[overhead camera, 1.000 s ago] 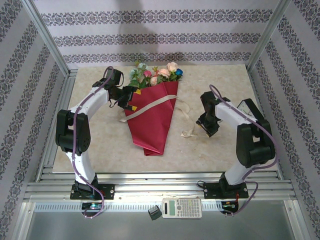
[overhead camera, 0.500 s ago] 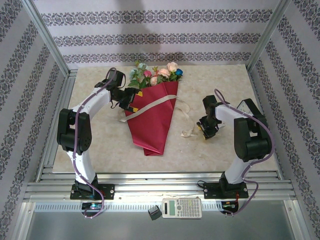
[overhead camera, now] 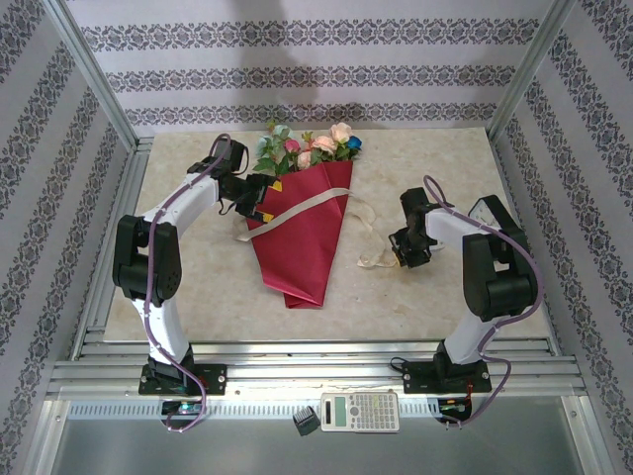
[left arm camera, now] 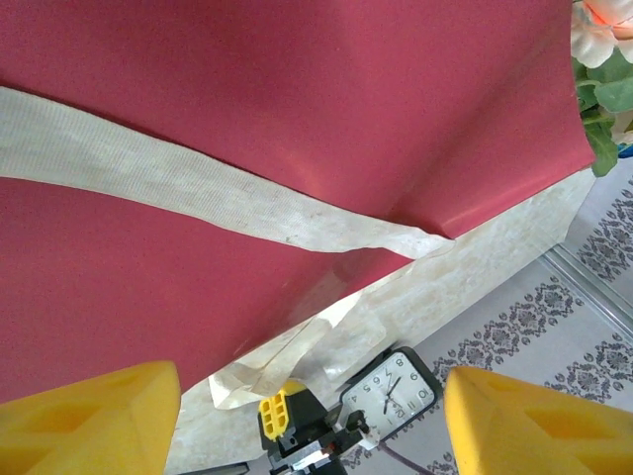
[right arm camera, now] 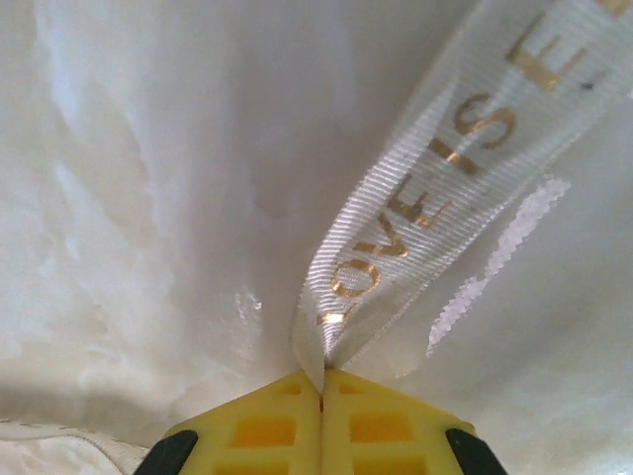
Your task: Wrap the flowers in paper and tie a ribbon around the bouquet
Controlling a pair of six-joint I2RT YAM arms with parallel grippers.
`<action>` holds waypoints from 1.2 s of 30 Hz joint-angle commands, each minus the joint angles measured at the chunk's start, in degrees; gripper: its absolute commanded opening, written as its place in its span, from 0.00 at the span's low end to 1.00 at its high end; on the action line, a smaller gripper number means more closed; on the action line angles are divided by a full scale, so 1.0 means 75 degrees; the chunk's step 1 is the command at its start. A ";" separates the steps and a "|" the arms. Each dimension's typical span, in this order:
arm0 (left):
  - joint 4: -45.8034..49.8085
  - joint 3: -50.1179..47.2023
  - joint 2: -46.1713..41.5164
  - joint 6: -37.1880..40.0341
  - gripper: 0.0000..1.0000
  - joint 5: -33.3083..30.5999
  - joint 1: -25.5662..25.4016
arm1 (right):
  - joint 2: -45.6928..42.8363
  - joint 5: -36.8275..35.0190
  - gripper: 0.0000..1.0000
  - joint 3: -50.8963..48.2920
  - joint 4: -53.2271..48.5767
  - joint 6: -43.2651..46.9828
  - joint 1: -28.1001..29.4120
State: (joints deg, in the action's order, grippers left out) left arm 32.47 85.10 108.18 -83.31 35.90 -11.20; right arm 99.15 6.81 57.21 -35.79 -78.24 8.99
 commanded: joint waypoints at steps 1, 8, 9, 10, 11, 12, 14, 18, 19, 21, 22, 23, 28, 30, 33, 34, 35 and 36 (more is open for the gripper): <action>0.0472 -0.0110 -0.0108 0.0230 0.71 -0.0170 -0.0046 | -0.0102 -0.0858 0.00 -0.0108 -0.0422 0.0102 0.0133; 0.0906 -0.0589 -0.0351 -0.0208 0.75 -0.0642 -0.0043 | -0.1322 -0.1989 0.00 0.1073 -0.1868 0.1215 0.0809; 0.0996 -0.0606 -0.0350 -0.0266 0.76 -0.0712 -0.0050 | -0.1491 -0.2170 0.00 0.1214 -0.2071 0.1358 0.0969; 0.1071 -0.0623 -0.0344 -0.0337 0.76 -0.0790 -0.0045 | -0.1657 -0.2335 0.00 0.1310 -0.2205 0.1485 0.1107; 0.1232 -0.0627 -0.0338 -0.0412 0.77 -0.0903 -0.0033 | -0.1869 -0.2513 0.00 0.1401 -0.2359 0.1622 0.1274; 0.1398 -0.0644 -0.0358 -0.0506 0.77 -0.1071 -0.0030 | -0.2064 -0.2675 0.00 0.1469 -0.2513 0.1733 0.1443; 0.1389 -0.0768 -0.0393 -0.0760 0.78 -0.1302 -0.0018 | -0.2423 -0.2879 0.00 0.1547 -0.2679 0.1940 0.1713; 0.1209 -0.0787 -0.0123 -0.1255 0.78 -0.1429 -0.0002 | -0.3183 -0.3084 0.00 0.1524 -0.2445 0.2568 0.2300; 0.1203 -0.0738 -0.0029 -0.1343 0.78 -0.1474 -0.0001 | -0.3318 -0.3060 0.00 0.1530 -0.2313 0.2774 0.2414; 0.1139 -0.0656 0.0162 -0.1577 0.77 -0.1576 0.0010 | -0.3597 -0.2865 0.00 0.1559 -0.1876 0.3266 0.2667; 0.1144 -0.0617 0.0236 -0.1674 0.76 -0.1647 0.0011 | -0.3672 -0.2705 0.00 0.1585 -0.1665 0.3514 0.2748; 0.1124 -0.0581 0.0306 -0.1787 0.75 -0.1729 0.0017 | -0.3703 -0.2473 0.00 0.1653 -0.1477 0.3761 0.2824; 0.1187 -0.0405 0.0648 -0.2053 0.70 -0.1988 0.0014 | -0.3626 -0.1620 0.00 0.2087 -0.0945 0.4423 0.3134; 0.1072 -0.0479 0.0738 -0.2205 0.66 -0.2063 0.0028 | -0.3568 -0.1314 0.00 0.2233 -0.0662 0.4608 0.3249; 0.0711 -0.0639 0.0782 -0.2364 0.56 -0.2252 0.0107 | -0.3483 -0.0722 0.00 0.2275 -0.0150 0.4791 0.3300; 0.0667 -0.0616 0.0820 -0.2347 0.52 -0.2284 0.0125 | -0.3462 -0.0508 0.00 0.2275 0.0007 0.4816 0.3301; 0.0651 -0.0557 0.0864 -0.2301 0.48 -0.2309 0.0133 | -0.3450 -0.0220 0.00 0.2228 0.0246 0.4899 0.3300; 0.0614 -0.0490 0.0924 -0.2237 0.43 -0.2318 0.0144 | -0.3425 -0.0007 0.00 0.2226 0.0431 0.4962 0.3294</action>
State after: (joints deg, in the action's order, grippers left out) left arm 38.09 80.27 113.97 -98.15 20.60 -10.76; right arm 72.62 0.10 73.01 -38.17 -44.38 33.26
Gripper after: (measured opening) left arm 0.449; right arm 0.056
